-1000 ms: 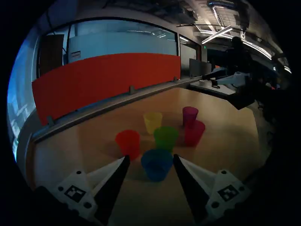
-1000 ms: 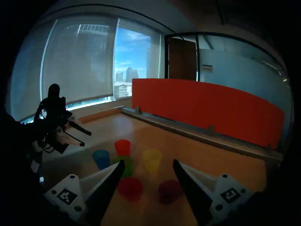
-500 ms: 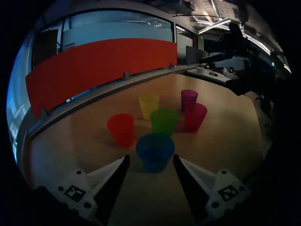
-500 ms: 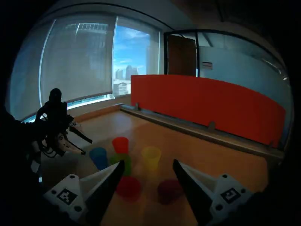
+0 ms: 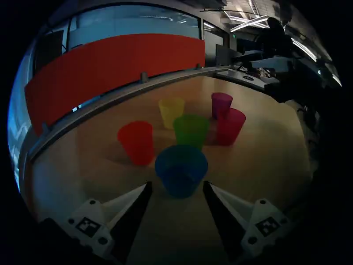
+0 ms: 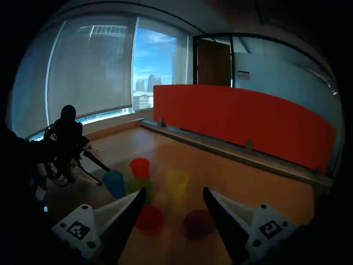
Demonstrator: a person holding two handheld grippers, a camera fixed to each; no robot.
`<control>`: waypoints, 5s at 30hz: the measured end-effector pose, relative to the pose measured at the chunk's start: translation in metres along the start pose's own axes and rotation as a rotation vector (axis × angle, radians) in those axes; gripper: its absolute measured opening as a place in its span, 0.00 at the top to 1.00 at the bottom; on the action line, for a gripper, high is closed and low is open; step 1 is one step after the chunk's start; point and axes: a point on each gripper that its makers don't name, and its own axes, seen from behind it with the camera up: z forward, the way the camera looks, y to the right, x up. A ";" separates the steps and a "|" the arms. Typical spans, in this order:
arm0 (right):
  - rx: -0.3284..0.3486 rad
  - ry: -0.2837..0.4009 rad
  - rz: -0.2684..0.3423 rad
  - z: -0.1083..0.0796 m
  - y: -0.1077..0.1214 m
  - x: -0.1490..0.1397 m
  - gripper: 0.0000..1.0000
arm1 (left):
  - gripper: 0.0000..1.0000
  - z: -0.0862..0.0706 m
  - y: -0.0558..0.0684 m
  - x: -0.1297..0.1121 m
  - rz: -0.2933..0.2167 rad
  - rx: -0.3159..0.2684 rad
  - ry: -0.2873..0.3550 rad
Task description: Pour water
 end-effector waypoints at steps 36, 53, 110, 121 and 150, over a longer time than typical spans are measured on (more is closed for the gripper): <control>0.006 -0.039 0.004 0.016 0.006 -0.020 0.00 | 0.15 0.045 0.007 0.004 0.000 -0.043 -0.043; 0.009 -0.028 0.001 0.014 0.000 -0.016 0.01 | 0.17 0.036 0.007 0.010 -0.002 -0.035 -0.014; 0.024 -0.014 -0.078 0.028 -0.029 0.023 0.01 | 0.17 -0.105 0.016 0.160 -0.002 0.084 0.529; 0.030 -0.018 -0.088 0.033 -0.030 0.025 0.01 | 0.17 -0.114 0.018 0.170 -0.010 0.086 0.565; 0.132 -0.159 -0.112 0.073 -0.061 -0.007 0.01 | 0.17 -0.112 0.011 0.161 -0.021 0.093 0.549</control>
